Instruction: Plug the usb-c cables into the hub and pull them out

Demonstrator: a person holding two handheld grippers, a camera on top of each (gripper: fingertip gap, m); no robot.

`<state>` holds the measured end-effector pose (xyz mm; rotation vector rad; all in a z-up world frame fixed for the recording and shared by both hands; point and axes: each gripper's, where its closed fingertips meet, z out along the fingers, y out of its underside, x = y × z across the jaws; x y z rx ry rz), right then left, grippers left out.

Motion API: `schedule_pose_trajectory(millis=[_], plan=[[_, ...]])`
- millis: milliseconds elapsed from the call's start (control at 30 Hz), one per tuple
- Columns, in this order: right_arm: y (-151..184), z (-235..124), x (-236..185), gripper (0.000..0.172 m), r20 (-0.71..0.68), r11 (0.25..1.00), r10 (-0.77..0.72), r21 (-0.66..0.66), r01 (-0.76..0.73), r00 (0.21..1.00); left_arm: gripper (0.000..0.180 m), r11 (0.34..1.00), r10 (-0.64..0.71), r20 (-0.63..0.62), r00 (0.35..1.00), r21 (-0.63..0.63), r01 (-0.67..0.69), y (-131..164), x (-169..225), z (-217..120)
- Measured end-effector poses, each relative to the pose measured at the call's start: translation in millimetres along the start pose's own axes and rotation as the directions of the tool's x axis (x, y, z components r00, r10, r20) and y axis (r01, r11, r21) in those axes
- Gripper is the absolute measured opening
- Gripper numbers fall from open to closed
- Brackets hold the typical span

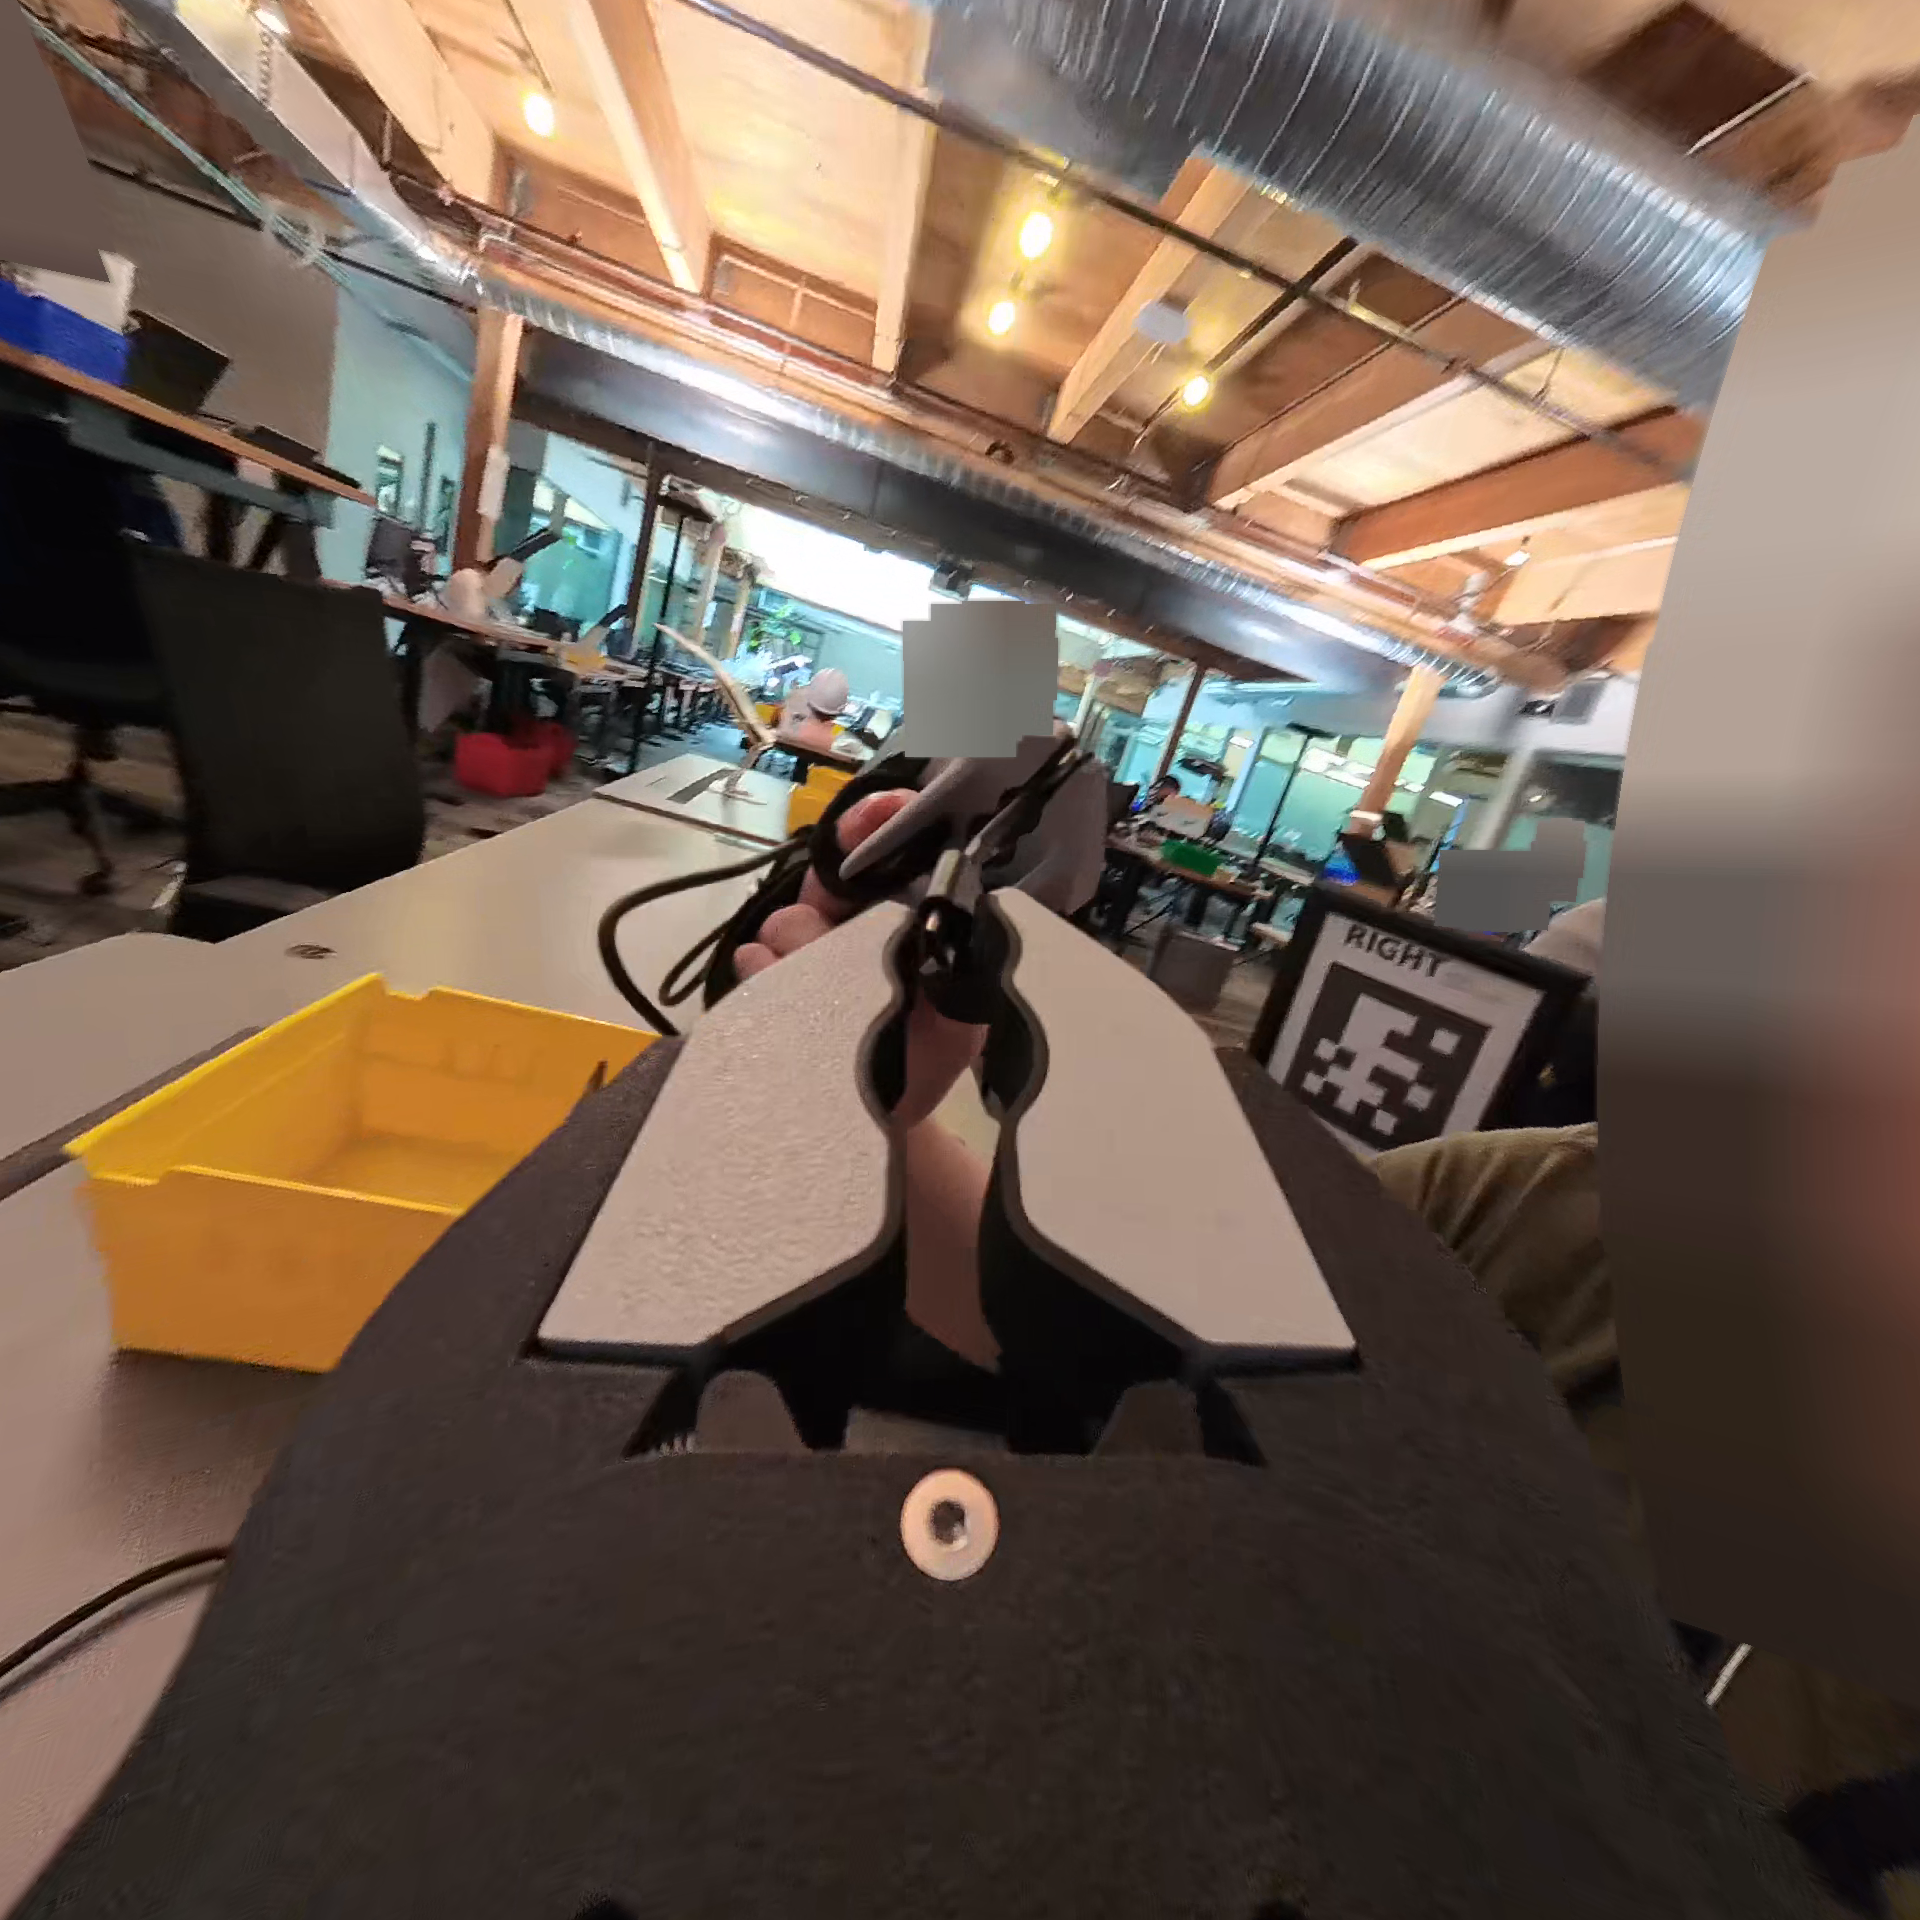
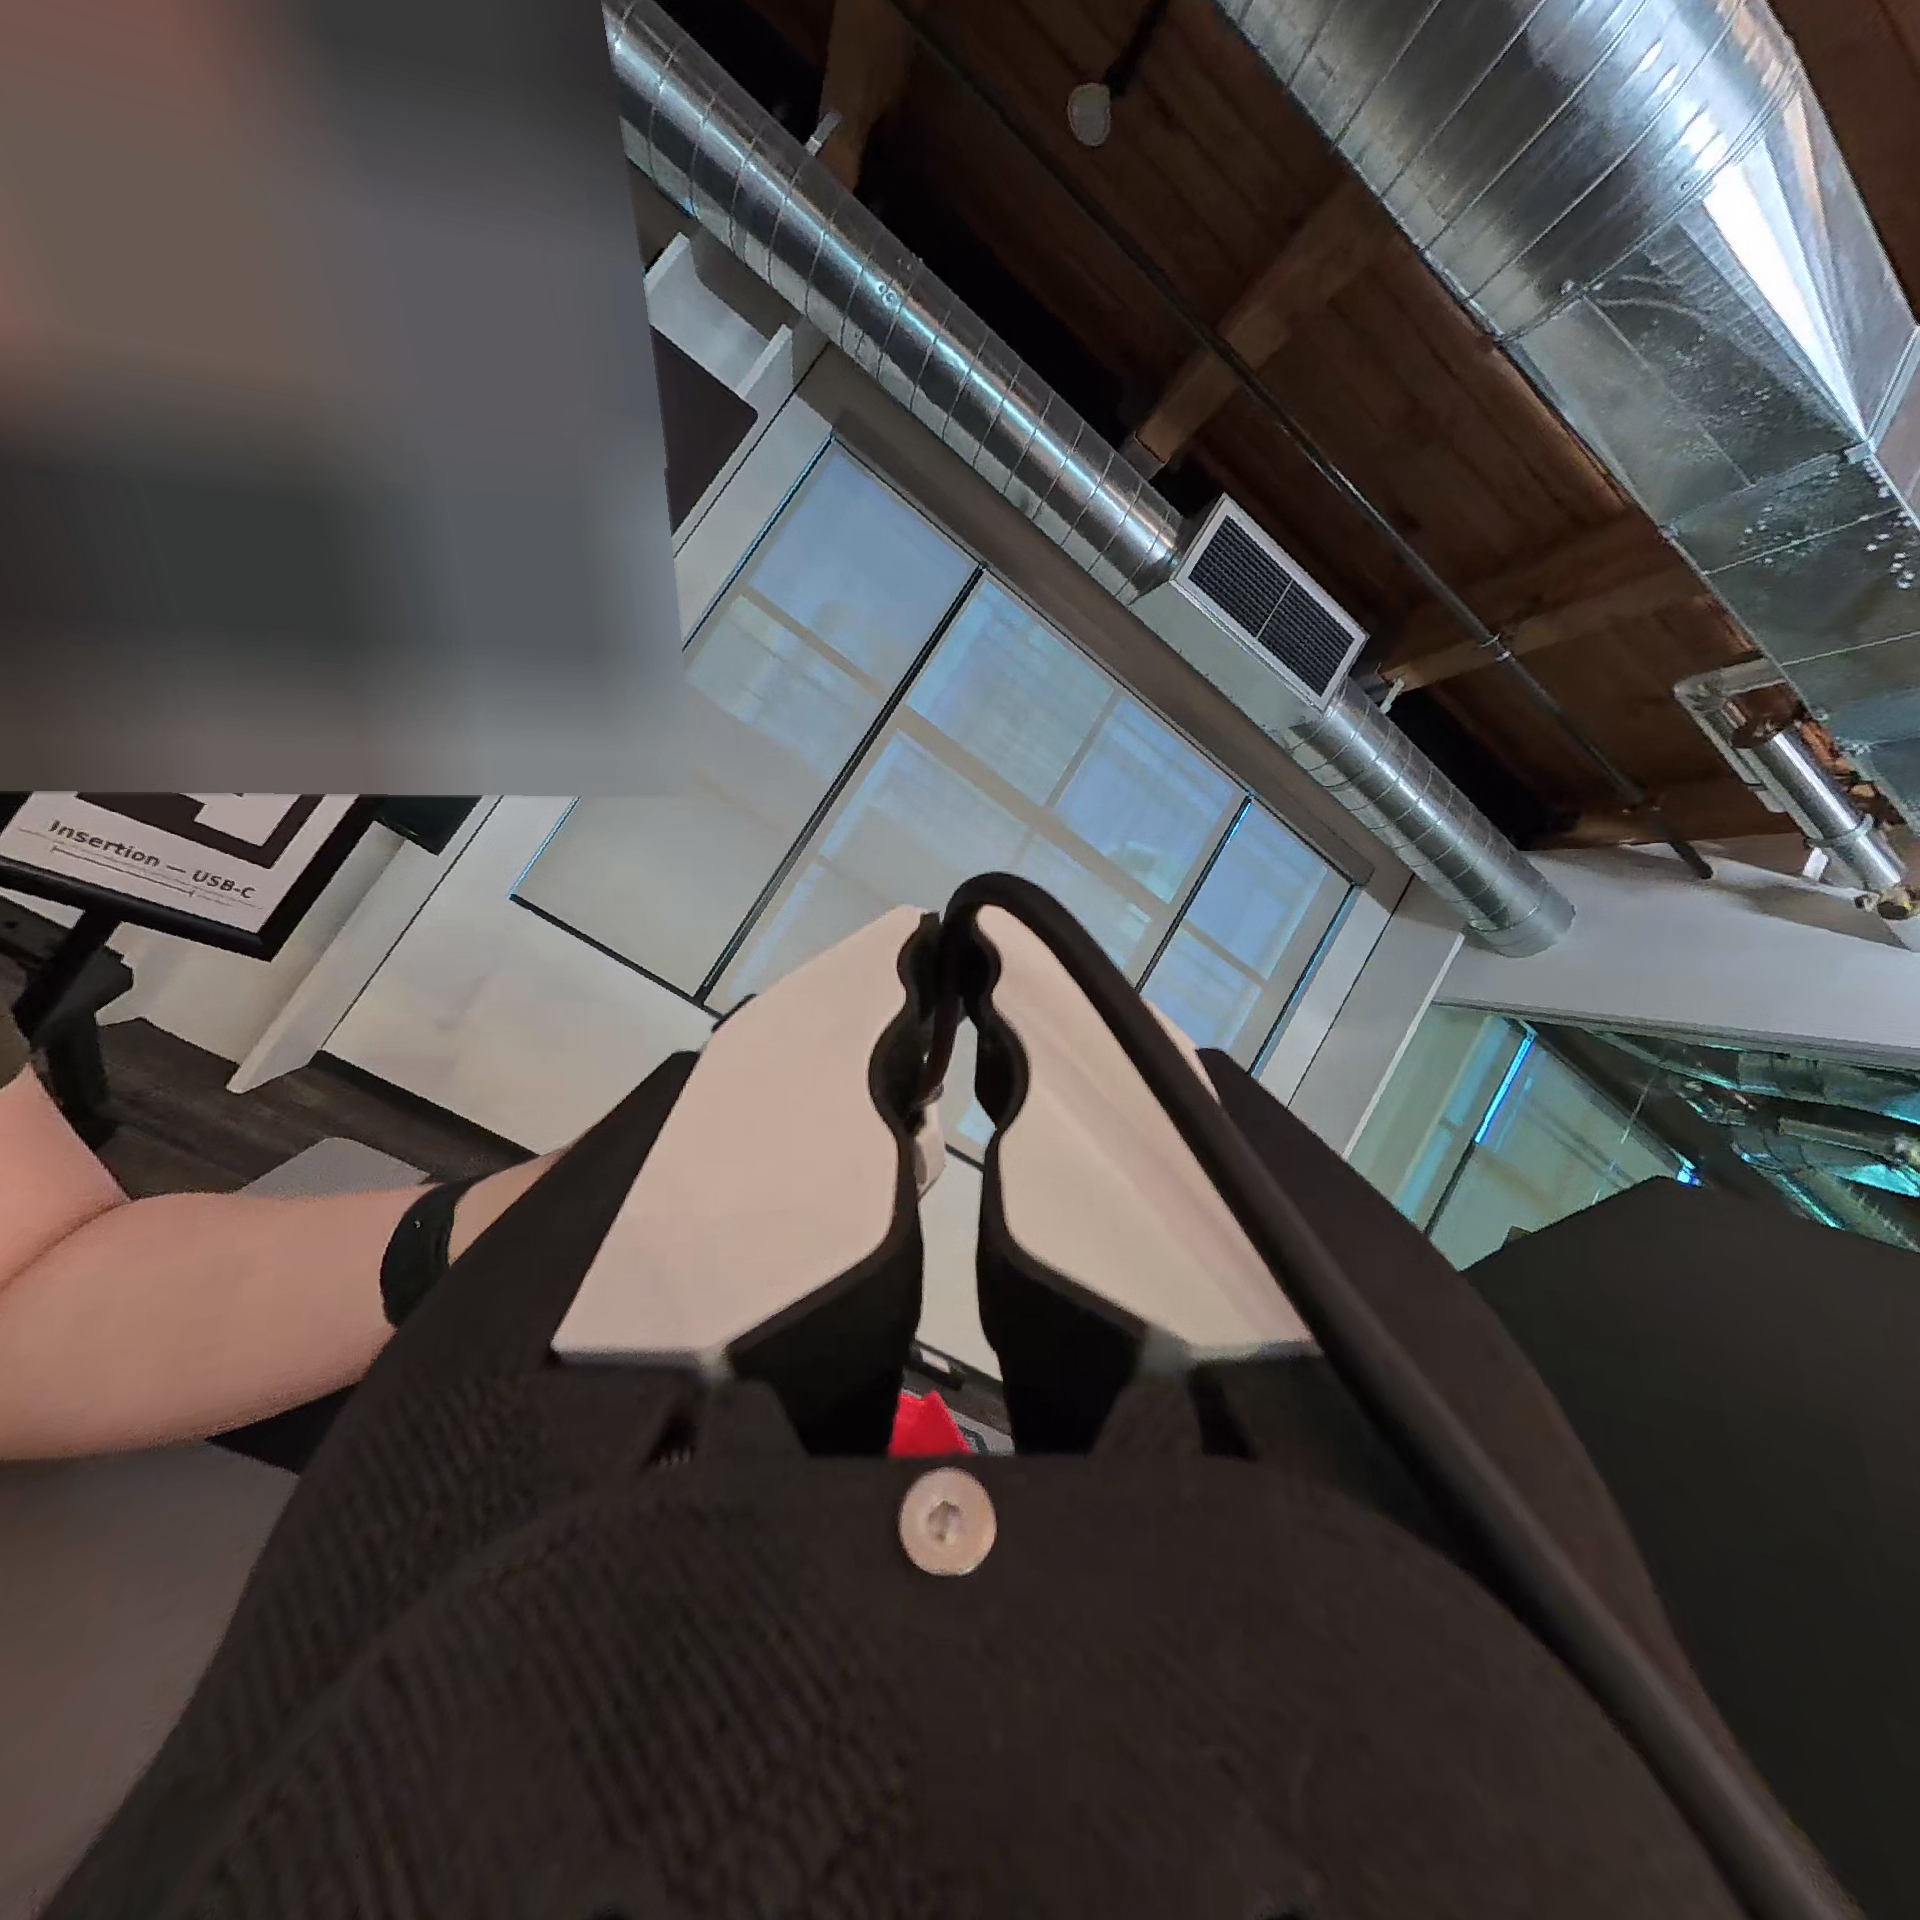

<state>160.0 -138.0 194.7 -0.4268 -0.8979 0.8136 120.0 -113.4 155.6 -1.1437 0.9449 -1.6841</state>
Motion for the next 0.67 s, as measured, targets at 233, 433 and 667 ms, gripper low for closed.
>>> schedule_pose_trajectory(millis=[233,433,667], plan=[[1,-1,-1,0.003,0.027,1.000,-0.011,-0.008,0.011,1.000,0.008,0.999,-0.025,-0.033,0.999,-0.025,0.024,3,5,-1],[5,-1,-4,0.004,0.045,0.999,-0.037,-0.031,0.038,0.998,0.007,0.998,-0.024,-0.024,0.999,-0.054,0.023,4,4,-4],[45,-1,-11,0.020,0.116,0.948,-0.120,-0.281,0.149,0.986,0.008,0.992,0.024,0.046,0.999,-0.127,-0.018,6,-3,-13]])
